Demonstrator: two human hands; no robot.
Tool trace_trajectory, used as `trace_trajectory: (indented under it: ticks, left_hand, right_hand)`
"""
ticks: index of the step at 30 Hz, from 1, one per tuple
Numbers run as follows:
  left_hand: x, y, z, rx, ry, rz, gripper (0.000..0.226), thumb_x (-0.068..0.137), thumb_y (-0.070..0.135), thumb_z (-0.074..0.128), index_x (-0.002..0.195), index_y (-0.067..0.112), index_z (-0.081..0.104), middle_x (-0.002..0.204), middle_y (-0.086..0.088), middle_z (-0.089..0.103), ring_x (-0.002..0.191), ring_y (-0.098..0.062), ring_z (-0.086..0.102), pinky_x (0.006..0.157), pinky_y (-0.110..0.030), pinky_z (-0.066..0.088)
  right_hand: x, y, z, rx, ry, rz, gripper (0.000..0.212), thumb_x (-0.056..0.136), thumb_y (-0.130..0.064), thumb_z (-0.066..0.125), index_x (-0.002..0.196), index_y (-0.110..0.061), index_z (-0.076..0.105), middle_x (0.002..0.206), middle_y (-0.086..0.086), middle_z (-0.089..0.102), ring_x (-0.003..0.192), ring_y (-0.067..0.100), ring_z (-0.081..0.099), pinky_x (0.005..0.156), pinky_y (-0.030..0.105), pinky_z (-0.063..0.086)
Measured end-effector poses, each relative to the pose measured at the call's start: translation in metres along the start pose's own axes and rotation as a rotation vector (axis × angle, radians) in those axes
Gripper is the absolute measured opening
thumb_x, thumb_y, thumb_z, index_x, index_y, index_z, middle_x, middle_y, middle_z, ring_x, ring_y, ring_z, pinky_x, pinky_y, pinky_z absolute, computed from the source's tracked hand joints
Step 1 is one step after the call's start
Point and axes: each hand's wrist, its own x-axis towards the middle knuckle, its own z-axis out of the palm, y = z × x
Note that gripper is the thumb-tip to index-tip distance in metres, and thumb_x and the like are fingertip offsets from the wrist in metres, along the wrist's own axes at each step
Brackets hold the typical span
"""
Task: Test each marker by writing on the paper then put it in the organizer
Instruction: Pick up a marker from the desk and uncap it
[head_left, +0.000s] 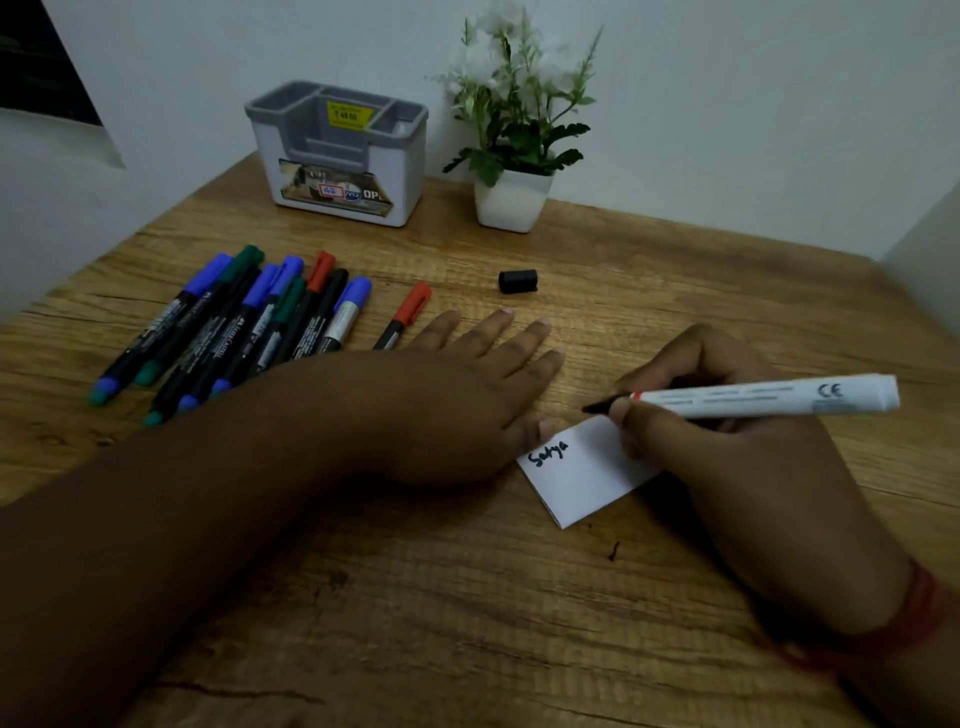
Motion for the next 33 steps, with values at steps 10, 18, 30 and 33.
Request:
trace_trajectory:
  ticks: [10,18,30,33]
  left_hand:
    - [-0.005,-0.003,-0.003,-0.056,0.015,-0.019,0.067,0.097,0.063,0.01,0.154,0.035,-0.012,0.159,0.011,-0.026,0.144,-0.009,-0.025,0.12,-0.043,-0.01]
    - [-0.011,0.002,-0.029,-0.18,0.411,-0.195,0.053,0.1,0.049,0.042,0.149,0.031,0.035,0.151,0.004,0.042,0.135,-0.015,0.04,0.106,-0.037,0.038]
    - [0.049,-0.026,-0.04,0.046,0.502,-0.306,0.024,0.093,0.042,0.059,0.106,0.023,0.063,0.107,-0.001,0.063,0.096,-0.021,0.058,0.079,-0.037,0.05]
    - [0.047,-0.022,-0.039,-0.06,0.581,-0.308,0.018,0.093,0.037,0.061,0.103,0.023,0.062,0.095,0.005,0.053,0.09,-0.015,0.054,0.071,-0.032,0.046]
  right_hand:
    - [0.016,-0.001,-0.015,0.252,0.181,-0.048,0.012,0.087,-0.017,0.073,0.093,-0.011,0.064,0.082,0.003,0.069,0.078,0.02,0.062,0.075,0.041,0.051]
    - [0.011,-0.001,-0.014,0.207,0.22,-0.031,0.015,0.086,-0.018,0.074,0.098,-0.017,0.065,0.089,-0.005,0.072,0.078,0.007,0.066,0.071,0.025,0.056]
    - [0.013,-0.001,-0.021,0.355,0.146,0.008,0.015,0.087,-0.013,0.073,0.099,-0.022,0.076,0.106,-0.001,0.076,0.102,0.017,0.072,0.089,0.034,0.057]
    - [0.019,-0.005,-0.024,0.463,0.168,0.044,0.011,0.089,-0.011,0.072,0.1,-0.013,0.075,0.101,0.003,0.078,0.096,0.018,0.075,0.088,0.035,0.059]
